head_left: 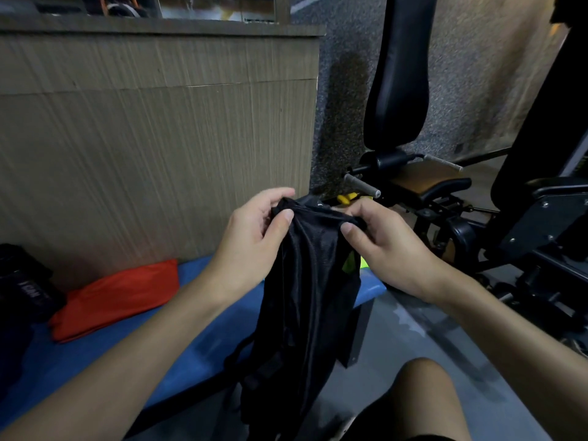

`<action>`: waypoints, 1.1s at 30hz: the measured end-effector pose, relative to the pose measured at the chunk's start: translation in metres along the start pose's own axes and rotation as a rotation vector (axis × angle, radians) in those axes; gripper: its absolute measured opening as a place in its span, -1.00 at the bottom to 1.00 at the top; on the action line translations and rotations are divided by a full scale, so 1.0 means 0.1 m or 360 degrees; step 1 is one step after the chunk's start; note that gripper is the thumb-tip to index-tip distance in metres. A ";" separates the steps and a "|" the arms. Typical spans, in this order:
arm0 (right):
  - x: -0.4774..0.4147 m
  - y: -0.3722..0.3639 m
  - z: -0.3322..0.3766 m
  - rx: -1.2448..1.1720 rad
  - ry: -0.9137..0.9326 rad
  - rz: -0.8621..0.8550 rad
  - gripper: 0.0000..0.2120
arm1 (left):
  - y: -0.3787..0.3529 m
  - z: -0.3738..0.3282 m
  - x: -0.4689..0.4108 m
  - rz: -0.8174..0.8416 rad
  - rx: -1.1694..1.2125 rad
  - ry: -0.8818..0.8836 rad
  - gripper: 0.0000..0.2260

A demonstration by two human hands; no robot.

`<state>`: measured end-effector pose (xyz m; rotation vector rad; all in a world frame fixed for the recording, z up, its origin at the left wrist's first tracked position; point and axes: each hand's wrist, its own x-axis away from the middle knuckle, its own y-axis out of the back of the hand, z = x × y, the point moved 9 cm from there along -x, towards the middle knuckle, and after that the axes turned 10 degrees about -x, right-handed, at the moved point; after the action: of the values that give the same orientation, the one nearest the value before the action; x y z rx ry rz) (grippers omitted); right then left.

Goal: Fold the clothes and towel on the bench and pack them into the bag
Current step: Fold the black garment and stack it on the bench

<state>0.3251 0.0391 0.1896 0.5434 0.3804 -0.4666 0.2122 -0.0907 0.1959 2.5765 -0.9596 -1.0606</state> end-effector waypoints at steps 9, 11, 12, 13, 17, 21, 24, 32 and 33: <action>-0.01 -0.14 0.01 -0.0376 -0.0006 0.0029 -0.86 | 0.10 -0.06 -0.01 -0.0026 0.0054 0.0064 -0.87; -0.01 -0.14 0.03 -0.0420 0.0038 0.0002 -0.81 | 0.12 -0.06 -0.01 -0.0045 0.0117 0.0087 -0.90; 0.00 -0.14 0.05 -0.0403 0.0069 -0.0005 -0.78 | 0.13 -0.05 -0.02 -0.0059 0.0149 0.0096 -0.91; 0.00 -0.13 0.08 -0.0355 0.0110 -0.0009 -0.78 | 0.14 -0.04 -0.02 -0.0070 0.0172 0.0104 -0.91; -0.01 -0.08 0.08 -0.0168 0.0138 -0.0058 -0.93 | 0.17 0.00 -0.03 -0.0052 0.0209 0.0133 -0.90; -0.02 -0.04 0.04 -0.0133 0.0049 -0.0065 -0.90 | 0.17 0.04 -0.02 -0.0032 0.0166 0.0155 -0.90; -0.03 0.01 0.10 -0.0035 0.0089 -0.0100 -0.91 | 0.17 0.07 0.00 -0.0053 0.0140 0.0162 -0.85; 0.02 0.00 0.18 0.0078 0.0145 -0.0007 -0.95 | 0.17 0.10 0.02 -0.0124 0.0173 0.0196 -0.68; 0.02 -0.02 0.18 0.0075 0.0131 0.0022 -0.92 | 0.14 0.08 0.02 -0.0098 0.0210 0.0180 -0.69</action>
<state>0.3298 0.0269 0.2018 0.6116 0.4448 -0.4416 0.2006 -0.1024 0.1943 2.7561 -0.9583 -0.8822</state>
